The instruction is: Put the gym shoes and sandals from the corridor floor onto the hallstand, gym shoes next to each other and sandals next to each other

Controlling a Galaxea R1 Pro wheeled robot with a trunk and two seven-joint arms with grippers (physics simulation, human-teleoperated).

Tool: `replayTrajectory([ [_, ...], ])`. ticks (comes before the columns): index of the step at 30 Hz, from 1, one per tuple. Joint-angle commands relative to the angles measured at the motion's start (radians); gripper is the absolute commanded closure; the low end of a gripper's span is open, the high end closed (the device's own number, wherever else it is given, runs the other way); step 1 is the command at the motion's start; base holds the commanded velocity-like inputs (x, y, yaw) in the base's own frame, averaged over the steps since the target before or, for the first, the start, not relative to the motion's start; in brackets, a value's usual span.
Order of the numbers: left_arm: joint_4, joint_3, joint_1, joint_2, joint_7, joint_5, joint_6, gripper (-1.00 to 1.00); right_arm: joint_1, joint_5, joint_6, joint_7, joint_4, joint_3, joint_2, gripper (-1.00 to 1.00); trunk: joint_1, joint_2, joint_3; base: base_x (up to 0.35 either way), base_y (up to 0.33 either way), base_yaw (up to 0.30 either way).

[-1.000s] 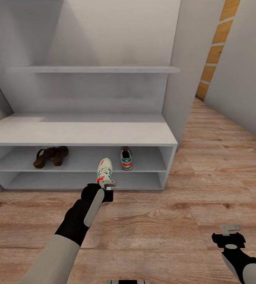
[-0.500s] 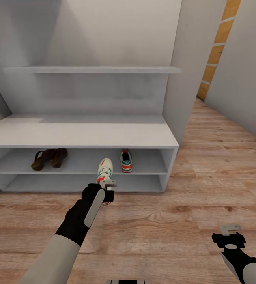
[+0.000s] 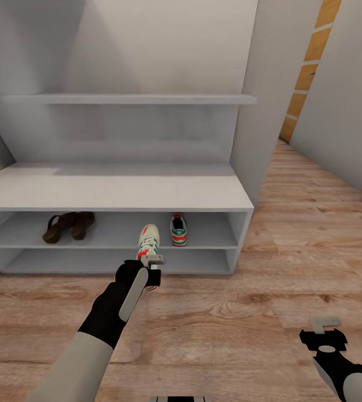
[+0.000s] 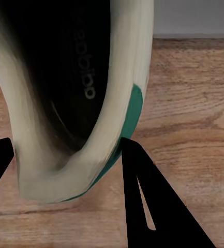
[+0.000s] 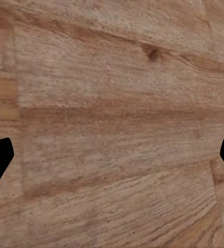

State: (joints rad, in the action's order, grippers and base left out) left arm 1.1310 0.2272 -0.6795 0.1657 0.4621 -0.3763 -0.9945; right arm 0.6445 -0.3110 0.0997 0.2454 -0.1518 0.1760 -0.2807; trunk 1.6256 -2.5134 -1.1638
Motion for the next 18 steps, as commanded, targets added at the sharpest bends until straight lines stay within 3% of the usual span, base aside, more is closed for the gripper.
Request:
replayTrajectory([
  [1,0.0,0.0,0.0,0.0,-0.002,0.003,-0.001,1.0,0.0,0.0,0.0,0.0,0.0,0.0,0.0,-1.0,0.0,0.0,0.0,0.205,0.0,0.0],
  [12,-0.004,-0.002,0.0,0.0,-0.002,0.002,-0.001,1.0,0.0,0.0,0.0,0.0,0.0,-0.001,0.0,-1.0,0.0,0.0,0.0,0.164,0.0,0.0],
  [18,-0.016,-0.003,0.0,-0.001,-0.002,0.002,-0.001,1.0,0.0,0.0,0.0,0.0,0.001,-0.001,0.0,-1.0,0.0,0.0,0.0,0.063,0.0,0.0],
])
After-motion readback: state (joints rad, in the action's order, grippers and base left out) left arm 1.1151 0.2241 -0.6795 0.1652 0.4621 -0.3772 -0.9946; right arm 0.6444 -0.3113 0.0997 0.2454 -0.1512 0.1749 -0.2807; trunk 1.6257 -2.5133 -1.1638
